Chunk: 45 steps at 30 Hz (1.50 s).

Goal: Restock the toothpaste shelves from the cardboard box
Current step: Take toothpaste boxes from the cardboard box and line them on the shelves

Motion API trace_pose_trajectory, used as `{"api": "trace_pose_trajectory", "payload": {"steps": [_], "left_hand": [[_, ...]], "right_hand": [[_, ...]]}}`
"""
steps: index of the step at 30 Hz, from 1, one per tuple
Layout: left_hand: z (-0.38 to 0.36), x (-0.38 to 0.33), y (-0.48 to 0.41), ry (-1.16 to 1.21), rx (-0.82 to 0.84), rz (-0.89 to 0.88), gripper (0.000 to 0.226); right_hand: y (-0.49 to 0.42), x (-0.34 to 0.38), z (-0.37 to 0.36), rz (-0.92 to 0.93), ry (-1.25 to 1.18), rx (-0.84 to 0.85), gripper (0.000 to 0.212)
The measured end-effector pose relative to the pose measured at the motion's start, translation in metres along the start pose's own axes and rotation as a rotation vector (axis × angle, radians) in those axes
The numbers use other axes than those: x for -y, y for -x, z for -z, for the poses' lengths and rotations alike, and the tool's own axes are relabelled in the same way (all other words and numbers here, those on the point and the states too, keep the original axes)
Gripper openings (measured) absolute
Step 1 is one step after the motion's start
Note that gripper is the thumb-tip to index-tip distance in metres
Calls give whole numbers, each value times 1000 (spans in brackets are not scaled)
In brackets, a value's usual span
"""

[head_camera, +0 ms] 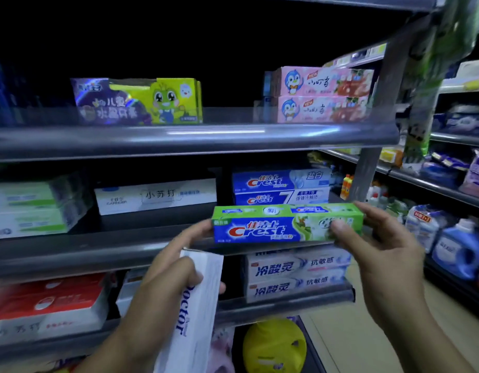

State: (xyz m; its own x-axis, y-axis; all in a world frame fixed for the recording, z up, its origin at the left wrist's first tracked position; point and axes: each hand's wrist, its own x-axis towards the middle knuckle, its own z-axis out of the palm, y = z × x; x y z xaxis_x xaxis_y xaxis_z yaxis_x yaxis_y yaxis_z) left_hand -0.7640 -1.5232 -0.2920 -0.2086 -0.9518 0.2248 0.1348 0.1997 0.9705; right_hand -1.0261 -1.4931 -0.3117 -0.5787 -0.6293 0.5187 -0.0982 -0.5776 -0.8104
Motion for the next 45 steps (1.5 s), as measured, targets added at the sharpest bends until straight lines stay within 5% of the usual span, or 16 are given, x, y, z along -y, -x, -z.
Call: {"api": "trace_pose_trajectory", "payload": {"steps": [8,13,16,24,28,32,34,40,42,45], "left_hand": [[-36,-25,-44,-119,87,40,57],[-45,-23,-64,-241,99,179,23],[-47,-23,-65,-329,146,255,43],[-35,-23,-59,-229,118,183,31],[-12,-29,-52,-149,-27,99,33],[31,-36,-40,-92,-126,76,4],[56,-38,-36,-60,-178,87,10],[127,-40,-22,31,-343,104,9],[148,-39,-15,62,-358,107,16],[178,-40,-3,93,-383,86,23]], "right_hand": [[-80,-17,11,112,382,-7,42],[-100,-35,7,27,630,70,28],[-98,-44,4,-25,765,117,22],[-74,-30,2,116,874,77,45],[-15,-10,-13,303,680,62,37],[49,1,-49,163,345,282,23],[67,5,-67,57,158,386,18],[101,5,-107,-118,-36,624,56],[113,1,-124,-125,-23,610,72],[128,-1,-160,-82,-59,509,65]]}}
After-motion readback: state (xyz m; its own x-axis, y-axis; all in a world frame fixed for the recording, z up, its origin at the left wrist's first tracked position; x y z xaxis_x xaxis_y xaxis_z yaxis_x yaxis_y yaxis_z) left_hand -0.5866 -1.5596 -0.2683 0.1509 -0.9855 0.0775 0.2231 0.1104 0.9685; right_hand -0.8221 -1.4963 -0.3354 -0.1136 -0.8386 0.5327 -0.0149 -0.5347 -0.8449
